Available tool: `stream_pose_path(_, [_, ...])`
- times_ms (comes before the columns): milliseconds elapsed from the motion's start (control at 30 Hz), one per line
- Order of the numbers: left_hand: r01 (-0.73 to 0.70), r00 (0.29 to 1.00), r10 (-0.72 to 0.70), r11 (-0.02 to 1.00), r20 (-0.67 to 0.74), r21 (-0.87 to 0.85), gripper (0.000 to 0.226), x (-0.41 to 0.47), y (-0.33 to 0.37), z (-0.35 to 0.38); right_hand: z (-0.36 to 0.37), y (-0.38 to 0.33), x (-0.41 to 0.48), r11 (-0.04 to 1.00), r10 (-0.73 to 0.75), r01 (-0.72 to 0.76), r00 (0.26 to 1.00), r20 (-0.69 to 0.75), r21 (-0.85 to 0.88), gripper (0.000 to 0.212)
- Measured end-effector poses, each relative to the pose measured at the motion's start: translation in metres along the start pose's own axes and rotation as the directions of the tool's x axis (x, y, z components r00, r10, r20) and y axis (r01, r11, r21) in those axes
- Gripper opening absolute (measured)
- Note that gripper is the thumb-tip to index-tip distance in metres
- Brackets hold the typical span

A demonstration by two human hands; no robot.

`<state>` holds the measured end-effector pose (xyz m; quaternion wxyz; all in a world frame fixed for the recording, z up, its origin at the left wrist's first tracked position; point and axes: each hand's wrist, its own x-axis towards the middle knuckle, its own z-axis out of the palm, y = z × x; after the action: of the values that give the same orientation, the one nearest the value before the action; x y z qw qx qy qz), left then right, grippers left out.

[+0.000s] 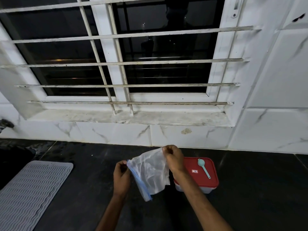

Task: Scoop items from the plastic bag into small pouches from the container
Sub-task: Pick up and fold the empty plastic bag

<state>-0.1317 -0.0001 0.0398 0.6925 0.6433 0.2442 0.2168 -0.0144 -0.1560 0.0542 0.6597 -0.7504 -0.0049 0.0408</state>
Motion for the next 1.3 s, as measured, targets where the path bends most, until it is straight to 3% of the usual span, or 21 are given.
stream_pose_path(33, [0.034,0.999,-0.034,0.999,0.0,-0.029,0.018,-0.003,0.0,0.0,-0.001,-0.002,0.002,0.998,-0.044,0.042,0.998,-0.033,-0.043,0.012])
stream_pose_path(167, [0.104,0.965,-0.107,0.994,-0.238,-0.024,0.019,-0.008,-0.005,0.006,-0.004,-0.006,0.004,0.981,-0.173,0.155,0.973,-0.154,-0.12,0.008])
stream_pose_path(200, [0.153,0.97,-0.152,0.988,-0.191,-0.009,0.028,-0.01,-0.005,0.01,-0.004,-0.007,0.004,0.978,-0.186,0.165,0.965,-0.184,-0.128,0.009])
stream_pose_path(267, [0.246,0.967,-0.251,0.965,0.04,0.092,0.037,-0.018,-0.006,0.02,-0.002,-0.009,0.005,0.978,-0.19,0.166,0.958,-0.215,-0.125,0.011])
stream_pose_path(333, [0.217,0.954,-0.246,0.96,0.169,0.176,0.04,-0.024,-0.008,0.027,0.002,-0.009,0.006,0.983,-0.176,0.159,0.961,-0.213,-0.094,0.009])
stream_pose_path(467, [0.162,0.987,-0.162,0.987,0.01,0.02,0.018,-0.019,-0.012,0.025,-0.003,-0.006,-0.003,0.948,-0.314,0.298,0.93,-0.19,-0.109,0.013])
stream_pose_path(567, [0.109,0.993,-0.11,0.994,-0.039,-0.021,0.025,-0.01,-0.011,0.013,-0.02,0.001,-0.018,0.9,-0.421,0.411,0.906,-0.045,-0.141,0.005])
stream_pose_path(633, [0.08,0.995,-0.082,0.996,-0.048,-0.039,0.029,-0.009,-0.005,0.011,-0.027,0.008,-0.026,0.896,-0.392,0.401,0.916,0.087,-0.192,0.006])
stream_pose_path(733, [0.064,0.996,-0.068,0.996,-0.055,-0.068,0.032,-0.009,-0.001,0.01,-0.026,0.017,-0.033,0.939,-0.278,0.305,0.945,0.17,-0.157,0.009])
stream_pose_path(967, [0.044,0.999,-0.042,0.993,0.026,-0.112,0.029,-0.017,0.006,0.019,-0.015,0.024,-0.033,0.95,-0.233,0.25,0.967,0.107,-0.185,0.011])
stream_pose_path(1100, [0.028,0.995,-0.029,1.0,0.095,0.01,0.052,-0.016,0.0,0.018,-0.013,0.02,-0.032,0.929,-0.292,0.312,0.949,0.122,-0.199,0.01])
stream_pose_path(1200, [0.08,0.997,-0.08,0.99,-0.002,0.116,0.039,-0.015,-0.007,0.011,-0.014,0.017,-0.031,0.944,-0.27,0.286,0.956,0.114,-0.164,0.015])
stream_pose_path(1300, [0.094,0.977,-0.083,0.994,-0.198,0.049,0.022,-0.006,-0.006,-0.006,-0.027,0.017,-0.023,0.965,-0.227,0.237,0.97,0.091,-0.114,0.017])
